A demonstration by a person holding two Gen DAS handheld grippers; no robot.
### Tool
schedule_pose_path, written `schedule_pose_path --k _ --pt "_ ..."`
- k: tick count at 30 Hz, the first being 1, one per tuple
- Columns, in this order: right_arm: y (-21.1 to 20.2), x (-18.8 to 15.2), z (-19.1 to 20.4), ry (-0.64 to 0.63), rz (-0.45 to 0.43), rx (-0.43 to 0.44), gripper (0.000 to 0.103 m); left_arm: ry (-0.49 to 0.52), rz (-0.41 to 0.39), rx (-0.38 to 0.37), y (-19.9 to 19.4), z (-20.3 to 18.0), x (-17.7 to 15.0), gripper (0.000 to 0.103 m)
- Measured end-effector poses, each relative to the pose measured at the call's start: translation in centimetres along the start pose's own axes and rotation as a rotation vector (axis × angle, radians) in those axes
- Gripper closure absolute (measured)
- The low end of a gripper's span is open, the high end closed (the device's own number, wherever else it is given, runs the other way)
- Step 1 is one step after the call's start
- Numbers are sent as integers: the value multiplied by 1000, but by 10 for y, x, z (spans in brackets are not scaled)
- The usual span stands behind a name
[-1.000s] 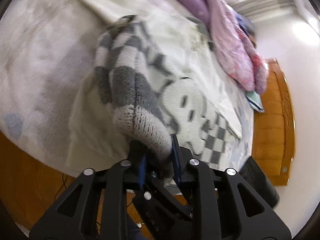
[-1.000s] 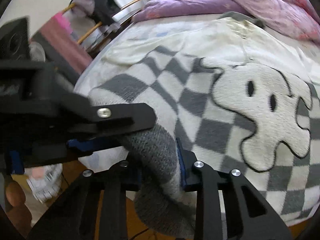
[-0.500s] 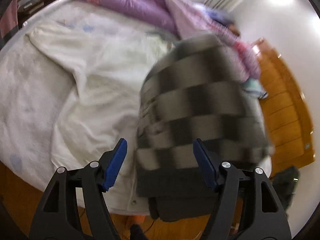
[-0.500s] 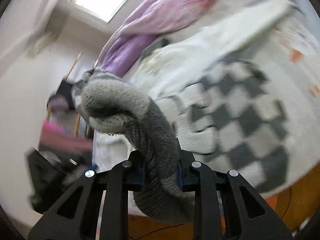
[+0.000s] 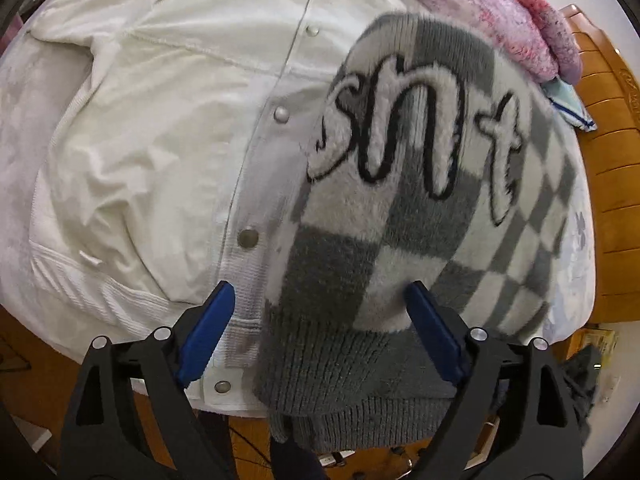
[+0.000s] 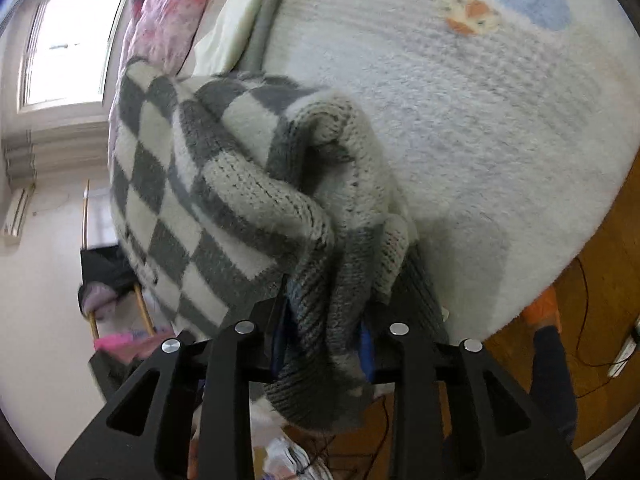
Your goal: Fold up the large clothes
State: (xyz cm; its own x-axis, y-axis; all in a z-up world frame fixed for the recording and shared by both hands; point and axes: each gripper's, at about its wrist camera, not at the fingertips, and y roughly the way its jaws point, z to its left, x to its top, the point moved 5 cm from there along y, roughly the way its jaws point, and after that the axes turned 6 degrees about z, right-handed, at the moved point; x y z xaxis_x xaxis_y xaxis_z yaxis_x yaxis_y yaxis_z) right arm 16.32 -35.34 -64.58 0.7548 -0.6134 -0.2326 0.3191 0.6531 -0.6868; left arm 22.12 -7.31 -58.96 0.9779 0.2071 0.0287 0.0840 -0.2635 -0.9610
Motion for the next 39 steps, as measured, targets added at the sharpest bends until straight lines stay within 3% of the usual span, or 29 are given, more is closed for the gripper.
schedule_pose_path --k 2,5,7,8,9,12,16,19,23,25,28,31,34,39 --pt "-16 -2 8 -38 12 -41 67 -16 5 -4 3 2 -1 15" --pt "-56 8 17 -137 -54 -168 65 -30 21 -7 10 2 4 14" --pt "-76 19 39 -243 -107 -184 72 -24 31 -10 14 1 7 14" --pt "-77 23 48 -278 -110 -179 82 -13 34 -10 17 0 7 14" --pt "-78 30 64 -328 -116 -180 86 -4 32 -4 20 0 8 14" --pt "-55 53 125 -516 -131 -126 94 -13 41 -19 28 -1 12 14" --pt "-1 91 164 -595 -128 -129 94 -33 49 -40 33 3 11 13" --pt "46 131 144 -530 -75 -236 103 -37 52 -52 38 6 13 11" --pt "57 150 122 -455 -38 -247 103 -49 69 -90 49 9 14 10" --pt "46 144 122 -454 -28 -238 103 -57 68 -86 51 11 13 10" --pt "17 108 113 -481 -6 -265 103 -82 79 -110 51 21 9 10" --pt "4 55 85 -472 96 -283 102 -91 100 -126 51 31 -6 10" --pt "8 23 47 -420 142 -297 103 -67 132 -128 59 37 -25 10" --pt "24 26 26 -396 93 -312 103 -59 180 -152 80 37 -43 10"
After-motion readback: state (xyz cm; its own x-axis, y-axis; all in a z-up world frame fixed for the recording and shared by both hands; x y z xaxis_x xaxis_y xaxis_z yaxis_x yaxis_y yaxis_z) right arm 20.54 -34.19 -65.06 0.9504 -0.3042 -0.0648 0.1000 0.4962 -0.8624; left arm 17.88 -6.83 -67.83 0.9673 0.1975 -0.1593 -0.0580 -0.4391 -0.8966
